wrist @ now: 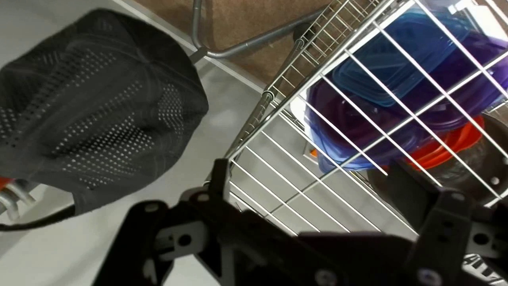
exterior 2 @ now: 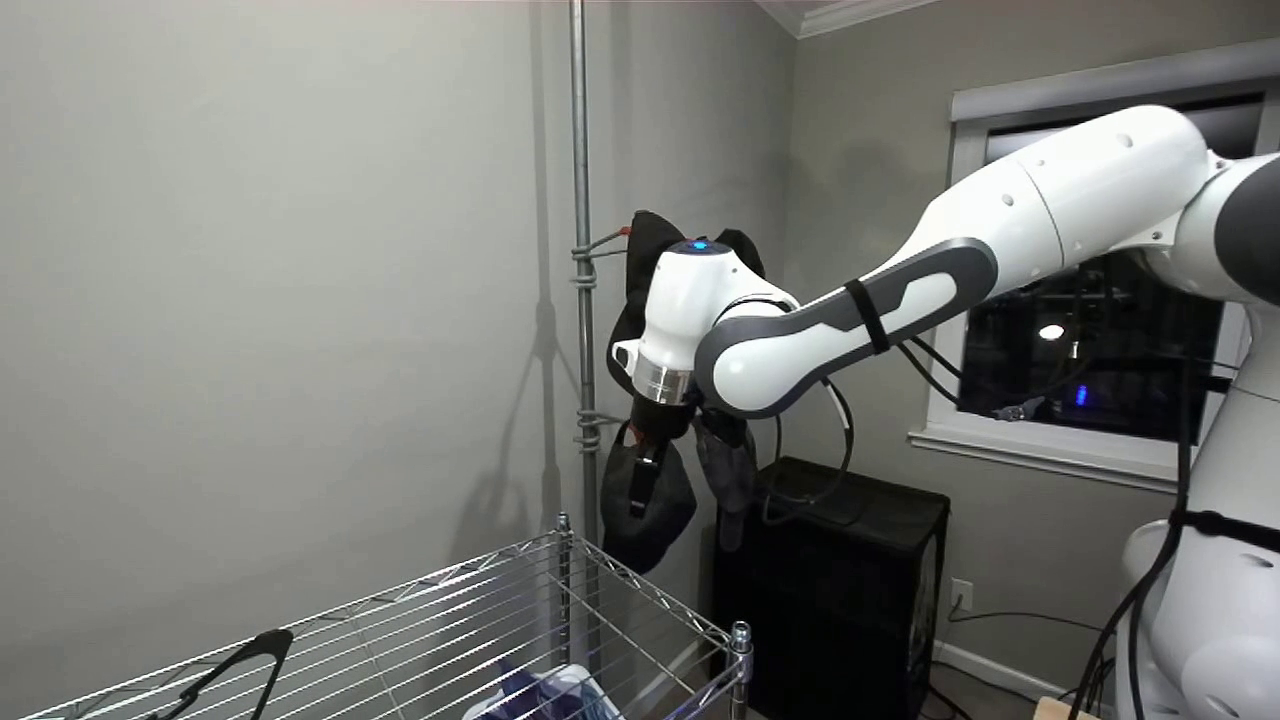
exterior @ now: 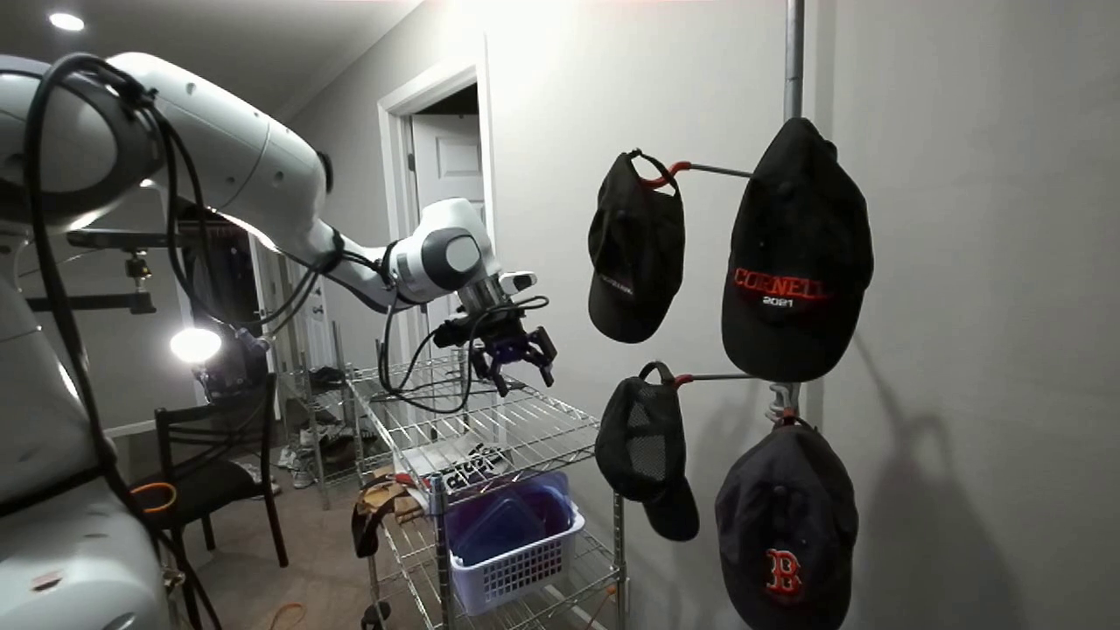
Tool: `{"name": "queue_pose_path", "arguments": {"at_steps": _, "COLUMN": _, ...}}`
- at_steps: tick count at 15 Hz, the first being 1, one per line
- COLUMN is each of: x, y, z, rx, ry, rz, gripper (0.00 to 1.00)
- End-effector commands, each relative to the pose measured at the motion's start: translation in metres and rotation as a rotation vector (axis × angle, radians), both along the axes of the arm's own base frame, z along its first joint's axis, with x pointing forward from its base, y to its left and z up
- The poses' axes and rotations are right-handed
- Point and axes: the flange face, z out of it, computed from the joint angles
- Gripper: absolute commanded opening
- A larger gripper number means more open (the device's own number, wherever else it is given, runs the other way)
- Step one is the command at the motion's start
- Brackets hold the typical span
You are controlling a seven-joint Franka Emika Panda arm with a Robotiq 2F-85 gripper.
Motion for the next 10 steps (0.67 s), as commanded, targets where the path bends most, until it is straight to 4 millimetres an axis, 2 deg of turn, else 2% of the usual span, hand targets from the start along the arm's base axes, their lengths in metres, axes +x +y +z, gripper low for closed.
{"name": "queue_pose_path", "arguments": {"at_steps": 1, "x": -0.015, "y": 0.017, "z": 0.012, "rx": 0.020, "ry": 0.001, "rz": 0.059, "gripper": 1.00}}
{"name": "queue_pose_path", "arguments": {"at_steps": 5, "x": -0.034, "y": 0.062, "z": 0.028, "rx": 0.061, "ry": -0.008, "rz": 0.138, "gripper": 1.00}}
{"name": "queue_pose_path", "arguments": {"at_steps": 10, "x": -0.045, "y": 0.109, "z": 0.045, "rx": 0.107, "ry": -0.026, "rz": 0.183, "gripper": 1.00}}
